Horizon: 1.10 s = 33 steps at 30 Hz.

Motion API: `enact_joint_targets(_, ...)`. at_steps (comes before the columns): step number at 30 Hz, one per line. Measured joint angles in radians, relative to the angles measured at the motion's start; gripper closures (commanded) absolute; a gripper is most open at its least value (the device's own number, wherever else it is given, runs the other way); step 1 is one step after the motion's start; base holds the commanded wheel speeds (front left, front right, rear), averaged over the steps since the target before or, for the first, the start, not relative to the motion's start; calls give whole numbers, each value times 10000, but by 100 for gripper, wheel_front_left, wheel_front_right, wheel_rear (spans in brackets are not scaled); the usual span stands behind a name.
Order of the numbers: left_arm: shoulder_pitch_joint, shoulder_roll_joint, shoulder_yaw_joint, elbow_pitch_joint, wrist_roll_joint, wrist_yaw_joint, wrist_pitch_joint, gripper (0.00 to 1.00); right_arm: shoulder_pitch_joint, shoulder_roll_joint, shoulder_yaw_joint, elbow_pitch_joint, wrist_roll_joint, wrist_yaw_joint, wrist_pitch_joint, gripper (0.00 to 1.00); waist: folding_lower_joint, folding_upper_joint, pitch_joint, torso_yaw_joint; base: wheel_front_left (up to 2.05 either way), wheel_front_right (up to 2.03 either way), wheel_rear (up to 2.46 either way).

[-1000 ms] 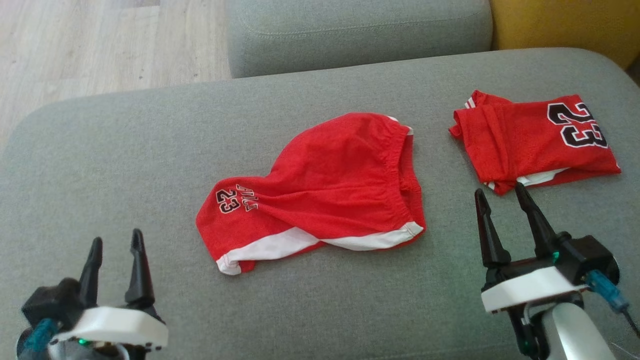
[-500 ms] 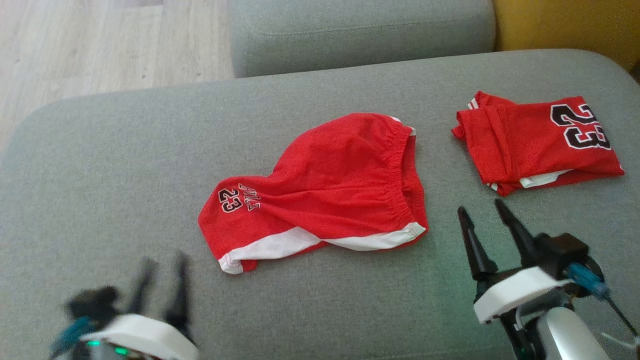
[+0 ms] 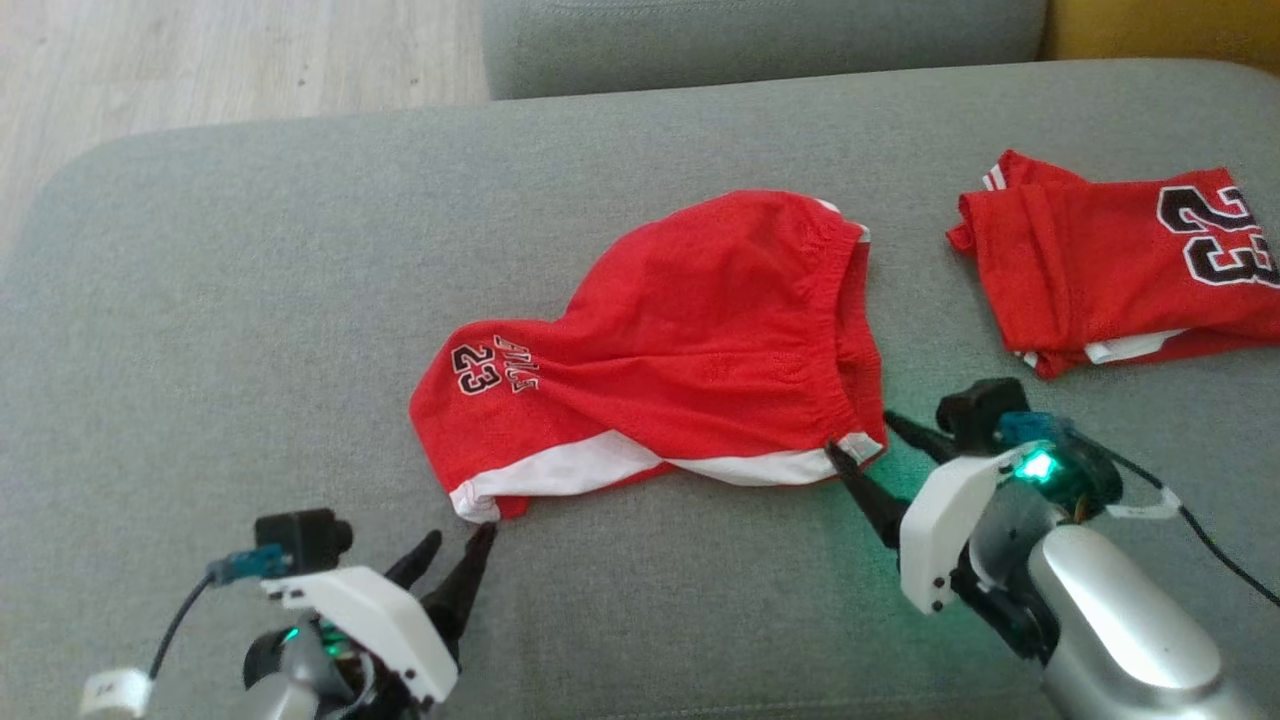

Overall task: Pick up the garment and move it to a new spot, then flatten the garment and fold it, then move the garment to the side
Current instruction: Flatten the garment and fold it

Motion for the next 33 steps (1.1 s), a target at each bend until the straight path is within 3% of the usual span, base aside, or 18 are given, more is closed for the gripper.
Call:
enact_joint_targets(15,-1790,-336,-589,2395,-617,-525,-173,0,-685,-316,1087,596,679,0,447,0,0,0,369,-63,0,0,0)
enact_joint_targets(18,-2091,-330,-715,2763,-759,-596,-278,0,-697,-343,1361,646,823,0,447,20,0,0,415,-109,0,0,0)
enact_joint_targets(20,-2181,-332,-840,2853,-932,-596,-282,80,-699,-366,1549,673,976,0,447,56,0,0,399,-125,0,0,0)
enact_joint_targets(21,-2208,-314,-922,2884,-1014,-593,-282,100,-700,-384,1643,673,1034,0,412,87,0,0,377,-130,0,0,0)
enact_joint_targets(22,-2213,-288,-1043,2897,-1091,-585,-299,100,-700,-387,1687,673,1074,0,297,100,0,0,342,-134,0,0,0)
enact_joint_targets(27,-1882,48,-1565,2257,-1292,-583,-792,100,-721,-468,1687,537,1411,0,-552,100,0,0,62,-134,0,0,0)
enact_joint_targets(33,-1406,1189,-1718,759,-1262,-583,-1158,100,-721,-988,1375,-305,2483,0,-1304,100,0,0,-223,-76,0,0,0)
